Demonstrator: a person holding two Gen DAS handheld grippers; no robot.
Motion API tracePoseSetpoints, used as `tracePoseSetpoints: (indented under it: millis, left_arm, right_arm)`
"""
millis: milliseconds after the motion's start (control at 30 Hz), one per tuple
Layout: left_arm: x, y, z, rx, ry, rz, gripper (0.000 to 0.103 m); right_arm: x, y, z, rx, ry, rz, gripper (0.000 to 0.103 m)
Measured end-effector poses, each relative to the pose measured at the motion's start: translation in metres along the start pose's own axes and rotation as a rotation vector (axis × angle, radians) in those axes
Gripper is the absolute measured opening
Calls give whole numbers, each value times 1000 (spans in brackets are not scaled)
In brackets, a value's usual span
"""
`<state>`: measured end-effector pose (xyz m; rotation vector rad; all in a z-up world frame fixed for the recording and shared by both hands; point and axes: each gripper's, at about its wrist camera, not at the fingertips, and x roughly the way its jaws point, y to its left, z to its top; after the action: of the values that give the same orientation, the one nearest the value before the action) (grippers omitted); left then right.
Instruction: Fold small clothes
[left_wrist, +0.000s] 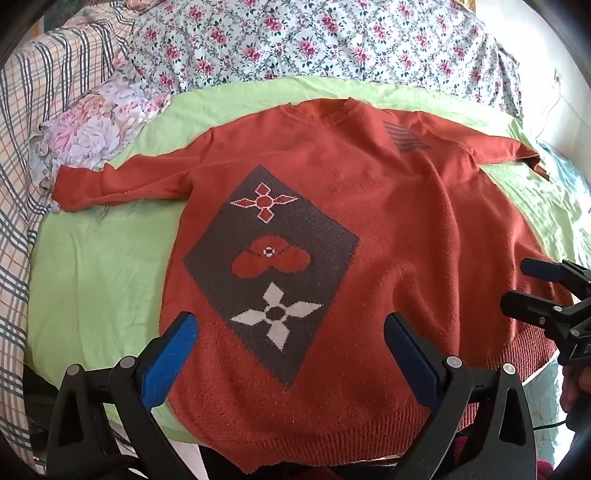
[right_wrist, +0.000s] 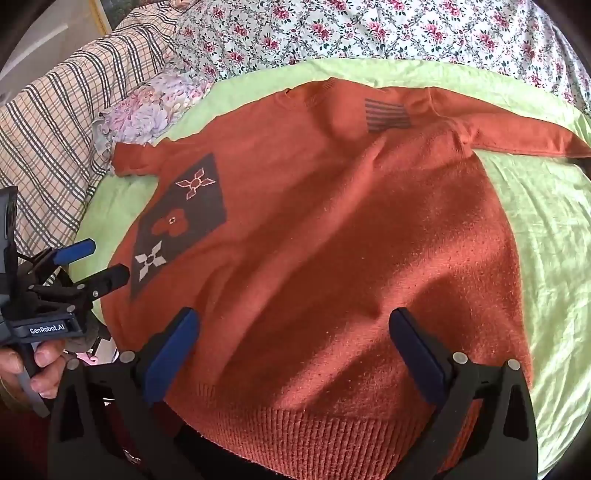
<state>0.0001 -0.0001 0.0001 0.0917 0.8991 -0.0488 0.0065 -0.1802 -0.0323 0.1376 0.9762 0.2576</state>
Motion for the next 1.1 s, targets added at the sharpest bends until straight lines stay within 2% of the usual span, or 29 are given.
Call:
tracePoseSetpoints:
  millis: [600,667,1000,1033,1100]
  left_arm:
    - [-2,-2,1,1,18,-4,101]
    - [-1,-2,2,2,17,-8,101]
    - [2,1,3,-12,18,-18,101]
    - [3,1,4,-13,21,-16,101]
    - [4,2,3,-13,31,-15,101]
  right_arm:
    - [11,4,-5,-11,11,-24,103]
    - [1,2,0,0,-2,1,103]
    - [0,1,1,9,-5,15,103]
    - [-1,1,3,-14,14,-22,103]
    - [0,1,4,-14,14,-24,103]
